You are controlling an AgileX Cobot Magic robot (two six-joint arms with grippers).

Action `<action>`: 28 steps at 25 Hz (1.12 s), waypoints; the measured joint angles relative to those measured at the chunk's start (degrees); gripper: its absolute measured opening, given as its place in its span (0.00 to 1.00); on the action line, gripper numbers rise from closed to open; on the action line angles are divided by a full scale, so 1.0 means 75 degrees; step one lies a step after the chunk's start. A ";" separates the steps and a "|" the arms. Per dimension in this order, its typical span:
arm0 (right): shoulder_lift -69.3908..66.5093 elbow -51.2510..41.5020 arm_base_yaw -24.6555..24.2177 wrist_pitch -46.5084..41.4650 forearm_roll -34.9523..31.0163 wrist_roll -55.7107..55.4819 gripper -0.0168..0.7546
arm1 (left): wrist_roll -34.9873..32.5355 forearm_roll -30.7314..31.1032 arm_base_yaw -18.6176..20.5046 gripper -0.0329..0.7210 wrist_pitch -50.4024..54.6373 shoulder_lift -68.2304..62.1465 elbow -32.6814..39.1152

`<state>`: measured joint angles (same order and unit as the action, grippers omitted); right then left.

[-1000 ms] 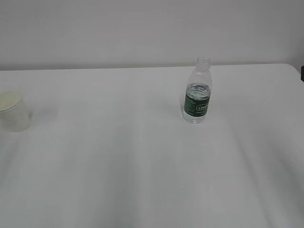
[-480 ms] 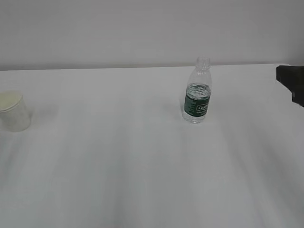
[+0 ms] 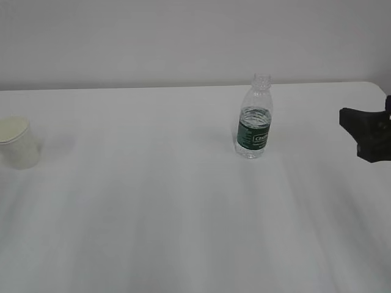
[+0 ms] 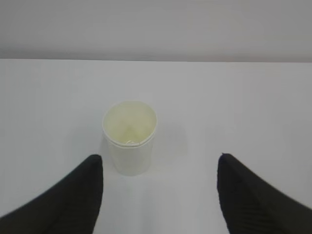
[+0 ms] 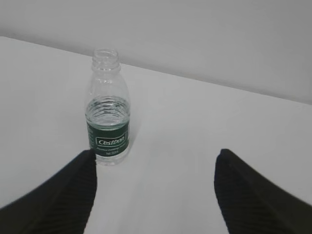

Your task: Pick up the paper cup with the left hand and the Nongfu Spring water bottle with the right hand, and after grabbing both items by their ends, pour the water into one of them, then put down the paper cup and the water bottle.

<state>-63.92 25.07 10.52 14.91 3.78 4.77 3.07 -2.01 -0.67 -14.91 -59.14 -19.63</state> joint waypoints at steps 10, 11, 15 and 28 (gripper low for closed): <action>-0.0203 -0.0400 0.0000 0.0755 0.0756 -0.0843 0.76 | 0.0111 -0.0174 0.0000 0.74 -0.0900 -0.0937 0.0182; -0.0269 -0.0400 0.0000 0.0794 0.0792 -0.0860 0.76 | 0.0191 -0.0174 -0.0015 0.74 -0.1064 -0.1023 0.0257; -0.0545 -0.0400 0.0000 0.0972 0.0892 -0.0917 0.76 | 0.0262 -0.0184 -0.0382 0.74 -0.1616 -0.1197 0.0518; -0.1637 -0.0747 0.0000 0.2392 0.1633 -0.1234 0.76 | 0.0295 -0.0072 -0.1110 0.74 -0.3688 -0.2162 0.1548</action>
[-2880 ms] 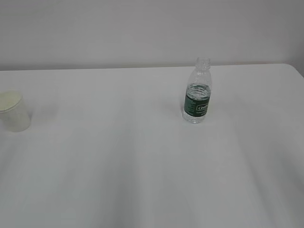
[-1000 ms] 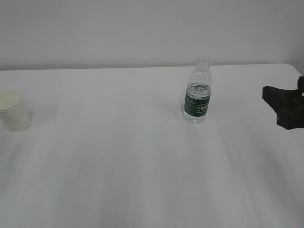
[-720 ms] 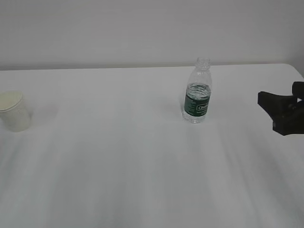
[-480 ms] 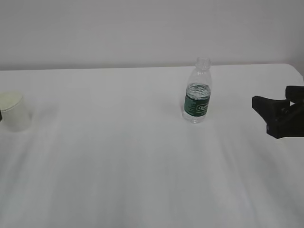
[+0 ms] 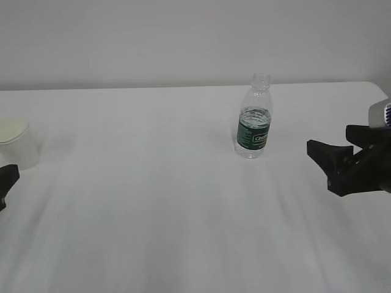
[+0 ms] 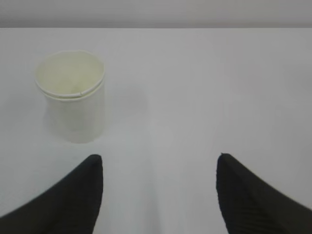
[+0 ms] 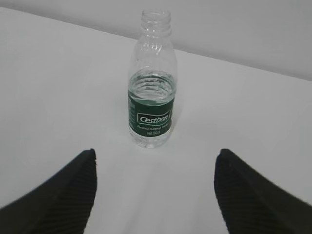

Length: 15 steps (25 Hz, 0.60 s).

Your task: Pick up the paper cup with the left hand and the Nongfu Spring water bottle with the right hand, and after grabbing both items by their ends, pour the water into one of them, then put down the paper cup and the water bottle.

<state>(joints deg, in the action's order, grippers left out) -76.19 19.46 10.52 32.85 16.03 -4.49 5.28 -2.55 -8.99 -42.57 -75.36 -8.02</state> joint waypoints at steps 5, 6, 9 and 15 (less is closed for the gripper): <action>-0.0433 0.0000 0.0000 0.0543 0.0237 -0.0014 0.76 | -0.0074 0.0035 0.0000 0.74 -0.0547 -0.0194 0.0191; -0.0547 0.0000 0.0000 0.0693 0.0267 -0.0014 0.76 | -0.0091 0.0065 0.0000 0.74 -0.0620 -0.0250 0.0233; -0.0871 0.0000 0.0000 0.1168 0.0425 -0.0014 0.76 | -0.0213 0.0098 0.0000 0.74 -0.0870 -0.0397 0.0346; -0.1347 -0.0003 0.0000 0.1994 0.0593 -0.0026 0.76 | -0.0401 0.0098 0.0000 0.74 -0.1826 -0.0805 0.0654</action>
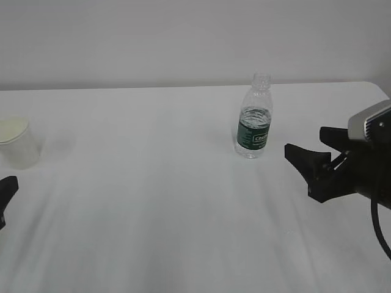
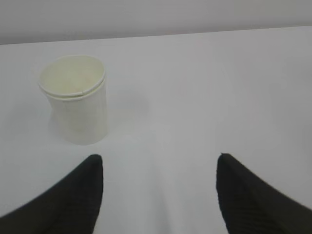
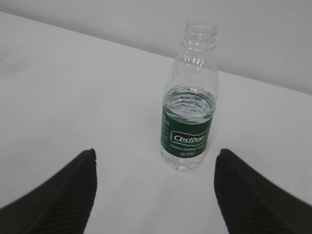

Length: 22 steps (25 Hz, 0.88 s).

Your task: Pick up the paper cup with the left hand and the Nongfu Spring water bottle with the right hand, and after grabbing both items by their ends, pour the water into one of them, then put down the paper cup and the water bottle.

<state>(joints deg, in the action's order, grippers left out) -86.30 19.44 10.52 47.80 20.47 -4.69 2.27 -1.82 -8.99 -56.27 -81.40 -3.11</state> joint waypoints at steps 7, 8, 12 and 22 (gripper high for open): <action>-0.0368 0.0000 0.0000 0.0348 0.0076 0.0000 0.76 | -0.0115 0.0000 0.0000 0.74 -0.0788 -0.0708 0.0177; -0.0451 0.0000 0.0000 0.0380 0.0092 0.0000 0.76 | -0.0115 0.0000 0.0000 0.74 -0.0958 -0.0879 0.0249; -0.0721 0.0000 0.0000 0.0572 0.0156 0.0000 0.76 | -0.0124 0.0000 0.0000 0.74 -0.1187 -0.1533 0.0308; -0.1443 0.0000 0.0000 0.1330 0.0186 0.0030 0.76 | -0.0142 -0.0062 0.0000 0.74 -0.1244 -0.2201 0.0308</action>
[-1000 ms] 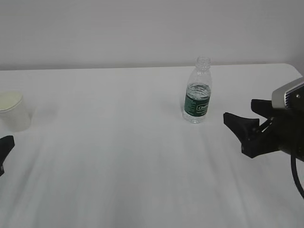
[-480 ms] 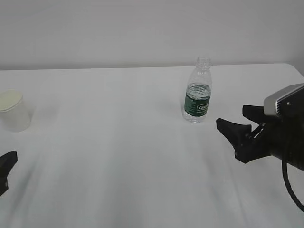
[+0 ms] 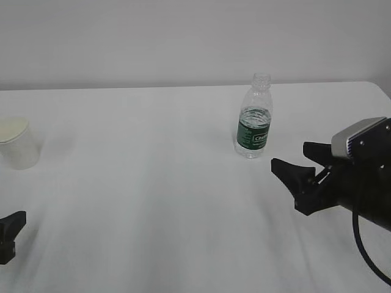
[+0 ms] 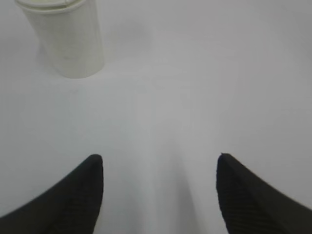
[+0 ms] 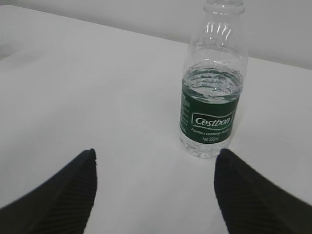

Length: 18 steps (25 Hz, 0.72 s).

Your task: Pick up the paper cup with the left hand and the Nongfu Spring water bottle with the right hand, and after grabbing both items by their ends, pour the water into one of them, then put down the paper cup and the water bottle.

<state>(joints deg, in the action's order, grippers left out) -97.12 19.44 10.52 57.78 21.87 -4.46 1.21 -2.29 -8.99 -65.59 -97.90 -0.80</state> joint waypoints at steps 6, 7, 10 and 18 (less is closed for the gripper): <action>-0.0352 0.0000 0.0000 0.0549 -0.0123 0.0271 0.76 | 0.0000 -0.0175 0.0000 0.73 -0.0018 0.0000 -0.0080; -0.0385 0.0000 0.0000 0.0616 -0.0175 0.0355 0.76 | -0.0032 -0.0179 0.0000 0.73 -0.0018 0.0000 -0.0085; -0.0402 0.0000 0.0000 0.0791 -0.0331 0.0595 0.76 | -0.0080 -0.0196 0.0000 0.71 -0.0024 0.0000 -0.0098; -0.0412 0.0000 0.0000 0.0845 -0.1033 0.0915 0.76 | -0.0098 -0.0225 0.0000 0.70 -0.0024 0.0000 -0.0250</action>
<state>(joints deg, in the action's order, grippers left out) -100.21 19.44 10.52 64.12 14.12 2.40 0.47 -3.98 -8.99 -65.77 -97.90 -2.68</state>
